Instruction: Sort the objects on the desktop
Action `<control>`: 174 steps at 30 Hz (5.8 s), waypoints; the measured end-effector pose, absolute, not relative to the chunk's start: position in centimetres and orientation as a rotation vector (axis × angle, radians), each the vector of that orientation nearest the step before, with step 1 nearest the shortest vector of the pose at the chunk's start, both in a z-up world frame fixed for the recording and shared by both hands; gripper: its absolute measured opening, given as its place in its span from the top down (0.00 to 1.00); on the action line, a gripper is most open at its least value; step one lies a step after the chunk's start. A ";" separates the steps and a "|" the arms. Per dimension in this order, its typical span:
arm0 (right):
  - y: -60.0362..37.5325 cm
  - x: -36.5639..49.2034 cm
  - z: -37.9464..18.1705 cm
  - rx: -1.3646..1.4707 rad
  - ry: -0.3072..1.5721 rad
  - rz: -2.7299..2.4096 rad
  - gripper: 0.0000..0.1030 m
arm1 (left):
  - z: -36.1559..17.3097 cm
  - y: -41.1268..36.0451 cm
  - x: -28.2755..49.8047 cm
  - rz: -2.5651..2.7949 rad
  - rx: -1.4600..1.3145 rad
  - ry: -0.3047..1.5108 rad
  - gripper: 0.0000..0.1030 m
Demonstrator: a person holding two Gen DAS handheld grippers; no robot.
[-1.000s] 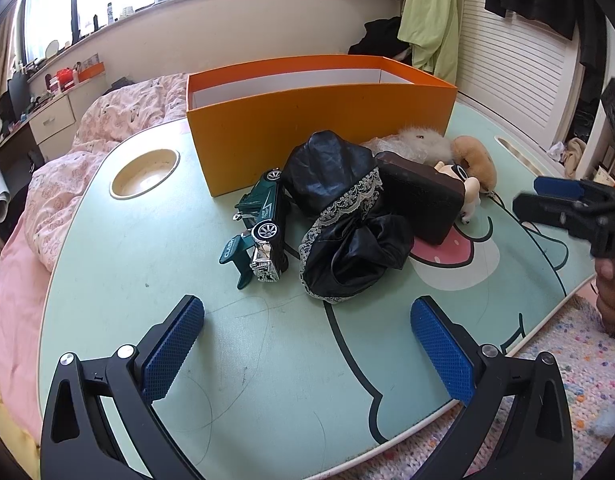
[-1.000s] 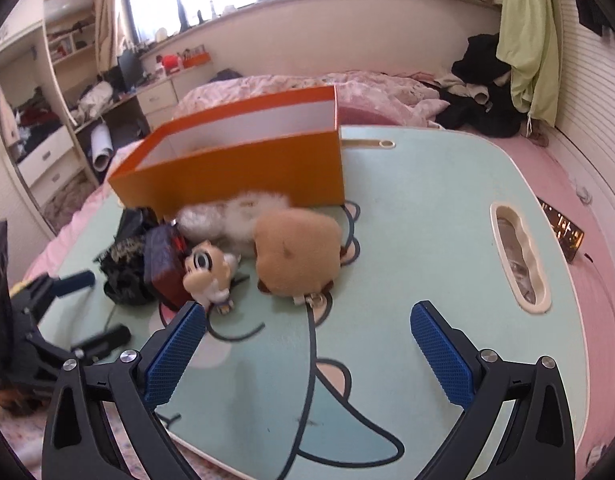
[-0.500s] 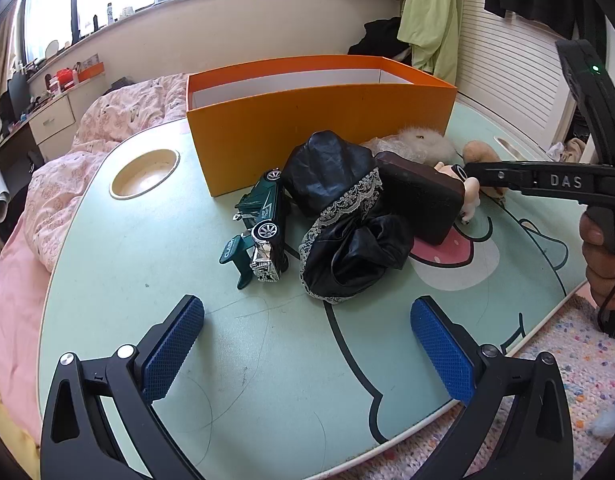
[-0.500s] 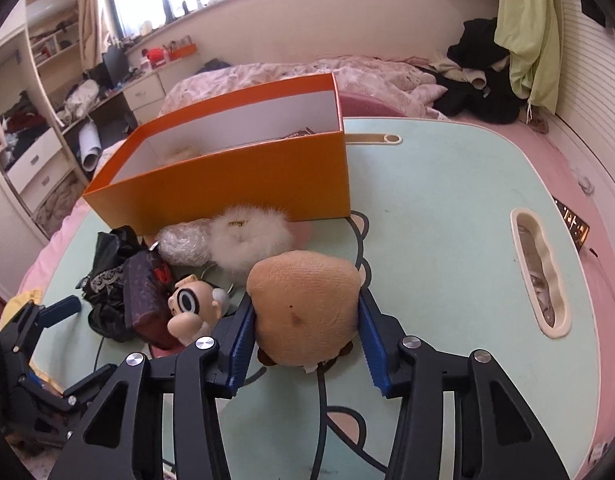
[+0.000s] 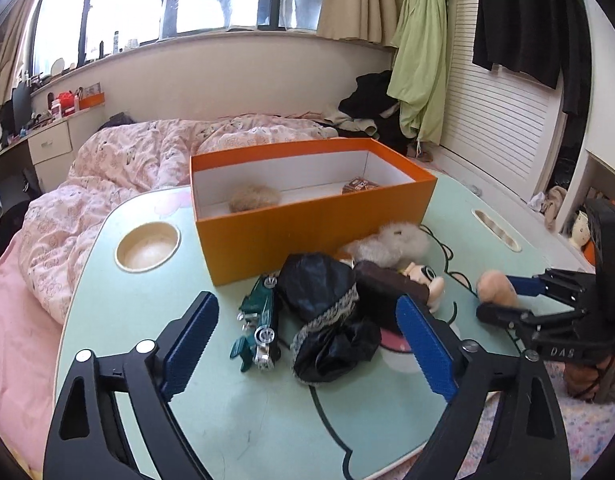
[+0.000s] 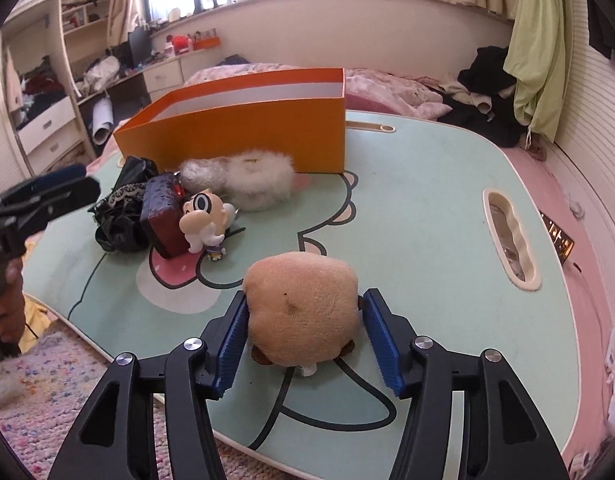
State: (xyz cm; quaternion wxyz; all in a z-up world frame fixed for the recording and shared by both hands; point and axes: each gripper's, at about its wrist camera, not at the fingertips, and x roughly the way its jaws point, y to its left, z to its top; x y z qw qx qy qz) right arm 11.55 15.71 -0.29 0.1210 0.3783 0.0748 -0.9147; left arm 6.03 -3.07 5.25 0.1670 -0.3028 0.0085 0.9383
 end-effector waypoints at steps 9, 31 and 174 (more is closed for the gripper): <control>15.3 11.7 -0.7 1.100 0.267 -2.669 0.39 | 3.9 -0.9 3.4 2.638 -0.922 0.068 0.41; 15.4 11.7 0.3 1.043 0.235 -2.667 0.54 | 8.9 -6.2 6.1 2.576 -0.825 -0.195 0.66; 15.1 9.4 0.3 0.957 0.134 -2.544 0.66 | 3.8 -6.0 3.7 2.689 -1.040 -0.019 0.00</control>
